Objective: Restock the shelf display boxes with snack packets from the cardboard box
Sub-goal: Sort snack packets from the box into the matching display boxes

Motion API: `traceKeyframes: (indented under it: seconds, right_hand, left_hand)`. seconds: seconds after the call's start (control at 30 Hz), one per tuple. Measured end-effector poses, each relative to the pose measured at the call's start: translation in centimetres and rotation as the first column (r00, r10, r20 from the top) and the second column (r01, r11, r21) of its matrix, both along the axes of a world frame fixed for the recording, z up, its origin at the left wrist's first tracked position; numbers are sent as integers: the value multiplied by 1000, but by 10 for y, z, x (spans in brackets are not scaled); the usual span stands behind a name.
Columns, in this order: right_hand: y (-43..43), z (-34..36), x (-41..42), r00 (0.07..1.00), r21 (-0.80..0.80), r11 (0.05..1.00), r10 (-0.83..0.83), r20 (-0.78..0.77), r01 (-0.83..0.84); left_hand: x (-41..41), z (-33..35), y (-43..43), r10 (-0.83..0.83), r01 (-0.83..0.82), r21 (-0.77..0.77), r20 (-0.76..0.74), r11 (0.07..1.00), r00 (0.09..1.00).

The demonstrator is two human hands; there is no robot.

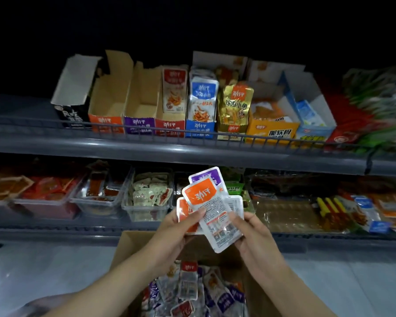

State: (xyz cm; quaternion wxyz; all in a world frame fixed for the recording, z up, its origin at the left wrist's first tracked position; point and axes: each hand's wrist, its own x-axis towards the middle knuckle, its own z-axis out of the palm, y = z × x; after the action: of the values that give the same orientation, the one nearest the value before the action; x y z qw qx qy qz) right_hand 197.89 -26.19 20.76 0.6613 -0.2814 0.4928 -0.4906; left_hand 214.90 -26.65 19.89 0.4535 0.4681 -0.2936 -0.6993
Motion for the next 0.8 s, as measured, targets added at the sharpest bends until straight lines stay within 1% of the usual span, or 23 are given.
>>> traceKeyframes:
  seconds: [0.07, 0.1, 0.13, 0.2, 0.3, 0.37, 0.4, 0.43, 0.5, 0.6, 0.63, 0.7, 0.77, 0.8]
  right_hand:
    - [6, 6, 1, 999, -31, 999, 33, -36, -34]
    - [7, 8, 0, 995, -57, 996, 57, -86, -62]
    - [8, 11, -2, 982, -86, 991, 83, -171, -99]
    - [5, 17, -8, 931, -164, 971, 110, -347, -176]
    - [1, 21, -11, 880, -279, 928, 96, -465, -248]
    - [2, 18, -8, 818, -284, 903, 115, -564, -323]
    - [3, 15, -6, 798, -269, 902, 125, -589, -339]
    - [4, 12, -4, 801, -247, 911, 131, -584, -329]
    - [4, 7, -2, 838, -194, 943, 131, -530, -269]
    - [0, 3, -4, 918, -96, 982, 114, -379, -162]
    - [-1, 4, -5, 936, -65, 987, 121, -329, -150]
    - [-3, 5, -8, 959, -22, 986, 154, -237, -164]
    - [-4, 8, -10, 963, -4, 977, 209, -171, -212]
    - [-5, 9, -12, 954, -5, 968, 248, -171, -252]
  left_hand:
    - [6, 5, 0, -17, 18, -33, 16, 999, 1000]
    - [9, 7, 0, -30, 32, -53, 35, 998, 999]
    - [10, 9, -1, -44, 49, -79, 67, 996, 997]
    - [13, 13, -3, -58, 77, -133, 137, 988, 989]
    - [14, 19, -5, -32, 60, -147, 189, 987, 982]
    - [12, 18, -5, -20, 53, -132, 243, 990, 970]
    - [9, 17, -5, -20, 54, -120, 268, 991, 963]
    - [7, 15, -5, -23, 56, -105, 288, 993, 957]
    - [4, 12, -6, -49, 70, -73, 258, 995, 965]
    - [4, 14, -10, -119, 119, -5, 61, 993, 991]
    - [5, 14, -10, -135, 135, 1, 26, 991, 990]
    - [7, 13, -12, -146, 148, -29, 57, 989, 988]
    - [9, 11, -12, -123, 139, -85, 171, 987, 978]
    - [11, 11, -12, -100, 126, -107, 220, 986, 970]
